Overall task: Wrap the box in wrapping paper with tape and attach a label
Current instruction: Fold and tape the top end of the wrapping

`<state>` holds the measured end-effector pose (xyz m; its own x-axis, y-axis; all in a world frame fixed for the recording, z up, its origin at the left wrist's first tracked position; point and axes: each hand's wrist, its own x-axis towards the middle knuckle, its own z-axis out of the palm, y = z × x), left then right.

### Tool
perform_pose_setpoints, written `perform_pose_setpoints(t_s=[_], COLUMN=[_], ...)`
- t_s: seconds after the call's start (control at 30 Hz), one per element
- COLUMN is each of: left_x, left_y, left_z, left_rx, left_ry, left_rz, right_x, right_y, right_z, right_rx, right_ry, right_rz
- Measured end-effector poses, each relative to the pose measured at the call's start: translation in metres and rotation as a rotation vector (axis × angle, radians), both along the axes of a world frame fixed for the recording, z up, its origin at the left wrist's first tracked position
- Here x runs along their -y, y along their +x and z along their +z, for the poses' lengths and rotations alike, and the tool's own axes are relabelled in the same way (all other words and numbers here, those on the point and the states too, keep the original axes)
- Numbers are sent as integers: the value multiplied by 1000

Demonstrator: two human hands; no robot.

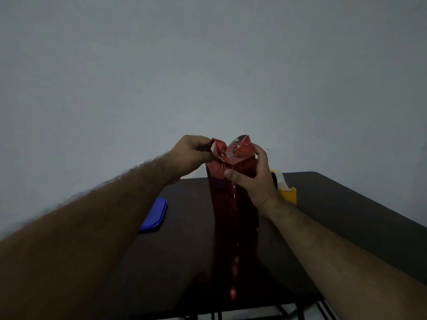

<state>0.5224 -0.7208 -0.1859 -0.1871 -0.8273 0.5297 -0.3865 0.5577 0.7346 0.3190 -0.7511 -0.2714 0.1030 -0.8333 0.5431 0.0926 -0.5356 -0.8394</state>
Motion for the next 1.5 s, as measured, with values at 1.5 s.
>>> perform_pose_setpoints(t_s=[1.5], left_x=[68], left_y=[-3], left_z=[18], left_rx=[-216], left_ry=[18], left_rz=[-70], right_x=[56], right_y=[19], right_z=[167], right_rx=[238], right_ry=[-238], right_rz=[-338])
